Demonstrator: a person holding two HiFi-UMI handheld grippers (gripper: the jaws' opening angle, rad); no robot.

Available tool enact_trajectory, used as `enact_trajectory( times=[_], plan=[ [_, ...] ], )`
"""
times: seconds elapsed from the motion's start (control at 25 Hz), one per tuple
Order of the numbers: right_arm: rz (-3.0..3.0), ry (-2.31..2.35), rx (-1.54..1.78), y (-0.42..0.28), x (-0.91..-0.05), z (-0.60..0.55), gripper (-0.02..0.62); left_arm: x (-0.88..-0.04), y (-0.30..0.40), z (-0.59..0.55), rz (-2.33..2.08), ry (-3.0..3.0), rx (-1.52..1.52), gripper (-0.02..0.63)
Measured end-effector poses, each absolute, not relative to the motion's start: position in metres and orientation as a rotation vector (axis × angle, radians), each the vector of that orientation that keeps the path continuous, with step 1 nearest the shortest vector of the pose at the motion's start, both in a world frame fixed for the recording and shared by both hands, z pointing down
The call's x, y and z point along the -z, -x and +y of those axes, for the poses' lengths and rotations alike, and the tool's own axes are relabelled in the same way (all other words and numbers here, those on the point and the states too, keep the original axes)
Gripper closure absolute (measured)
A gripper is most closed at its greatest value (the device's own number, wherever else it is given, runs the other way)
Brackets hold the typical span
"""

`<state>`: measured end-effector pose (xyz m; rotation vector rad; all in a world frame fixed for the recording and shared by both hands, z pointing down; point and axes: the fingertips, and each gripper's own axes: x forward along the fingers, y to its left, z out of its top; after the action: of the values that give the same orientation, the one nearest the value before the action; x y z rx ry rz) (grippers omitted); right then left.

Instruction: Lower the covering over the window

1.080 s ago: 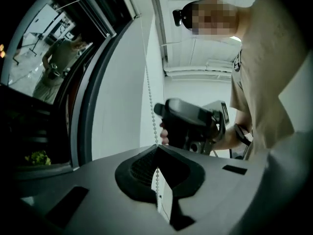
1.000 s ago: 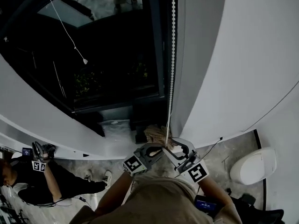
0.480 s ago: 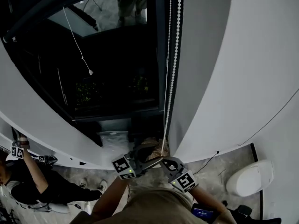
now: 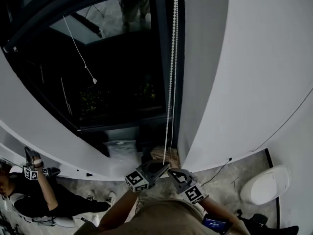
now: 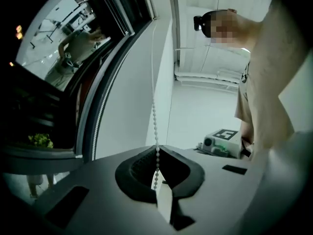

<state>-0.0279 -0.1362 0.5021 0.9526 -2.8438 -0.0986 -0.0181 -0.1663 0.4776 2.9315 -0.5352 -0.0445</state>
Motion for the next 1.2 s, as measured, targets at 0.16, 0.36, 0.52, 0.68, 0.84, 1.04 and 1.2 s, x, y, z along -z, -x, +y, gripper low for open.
enact_trajectory(
  times=[0.16, 0.36, 0.52, 0.68, 0.84, 1.04, 1.2],
  plan=[
    [-2.876, -0.958, 0.068, 0.032, -0.502, -0.15, 0.591, -0.446, 0.031, -0.191, -0.612, -2.969, 0.133, 0.592],
    [-3.004, -1.117, 0.053, 0.004, -0.464, -0.162, 0.591, -0.443, 0.025, -0.197, -0.606, -3.015, 0.078, 0.592],
    [-3.115, -1.172, -0.097, -0.015, -0.426, -0.184, 0.511, -0.471, 0.023, -0.193, -0.645, -3.048, -0.07, 0.592],
    [-3.193, -0.963, -0.044, 0.016, -0.397, -0.188, 0.466, -0.488, 0.015, -0.179, -0.641, -3.038, -0.168, 0.592],
    [-3.265, -0.721, 0.07, 0.053, -0.374, -0.167, 0.466, -0.501, 0.013, -0.171, -0.628, -3.035, -0.187, 0.592],
    [-3.288, -0.755, 0.062, 0.056, -0.367, -0.165, 0.586, -0.507, 0.017, -0.167, -0.634, -3.021, -0.208, 0.593],
    [-3.237, -0.996, 0.031, 0.035, -0.369, -0.191, 0.486, -0.512, 0.021, -0.166, -0.619, -3.009, -0.213, 0.592]
  ],
)
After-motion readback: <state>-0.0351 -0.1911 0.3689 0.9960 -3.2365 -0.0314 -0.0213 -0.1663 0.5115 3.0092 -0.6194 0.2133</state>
